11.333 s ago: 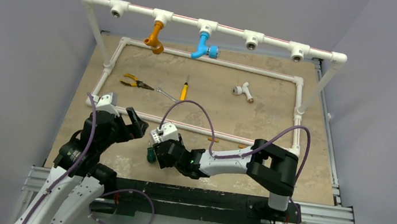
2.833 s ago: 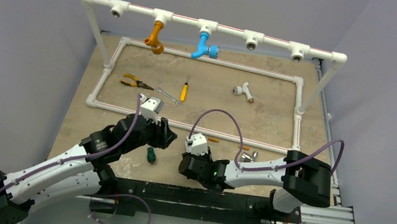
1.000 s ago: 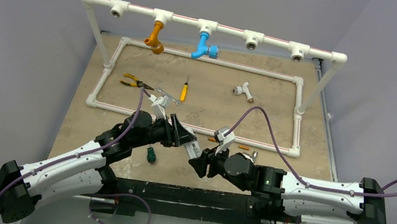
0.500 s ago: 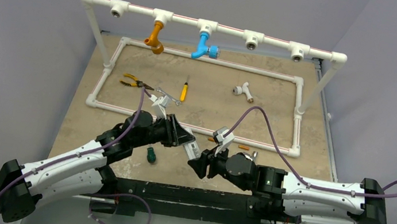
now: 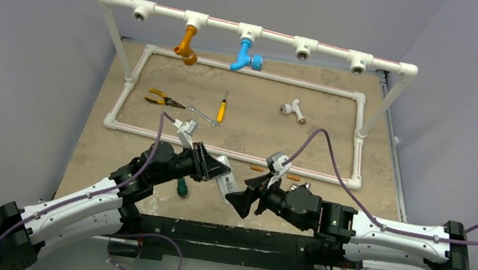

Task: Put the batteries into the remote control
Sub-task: Pick up the remote control from the center of the board, then remove the battery cover from the remote control.

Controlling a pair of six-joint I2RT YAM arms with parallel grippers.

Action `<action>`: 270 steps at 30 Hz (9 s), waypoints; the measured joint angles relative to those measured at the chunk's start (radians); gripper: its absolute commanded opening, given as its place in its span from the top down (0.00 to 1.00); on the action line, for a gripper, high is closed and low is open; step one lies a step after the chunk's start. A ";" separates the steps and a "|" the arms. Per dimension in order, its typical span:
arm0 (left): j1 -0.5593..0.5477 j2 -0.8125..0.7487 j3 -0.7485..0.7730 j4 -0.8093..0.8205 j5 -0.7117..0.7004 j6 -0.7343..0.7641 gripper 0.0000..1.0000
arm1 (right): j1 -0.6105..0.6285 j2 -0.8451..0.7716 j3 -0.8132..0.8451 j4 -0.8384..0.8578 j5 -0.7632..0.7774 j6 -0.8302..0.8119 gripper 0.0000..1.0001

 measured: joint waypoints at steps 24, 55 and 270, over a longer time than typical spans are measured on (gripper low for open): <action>0.000 -0.164 -0.144 0.419 0.167 0.233 1.00 | 0.000 -0.290 -0.142 0.074 0.011 0.006 0.45; 0.000 0.083 -0.159 0.346 0.192 -0.031 1.00 | 0.000 -0.266 -0.068 -0.124 -0.148 -0.733 0.51; 0.006 0.224 -0.157 0.524 0.295 -0.185 1.00 | 0.005 -0.037 0.033 -0.222 -0.409 -1.143 0.50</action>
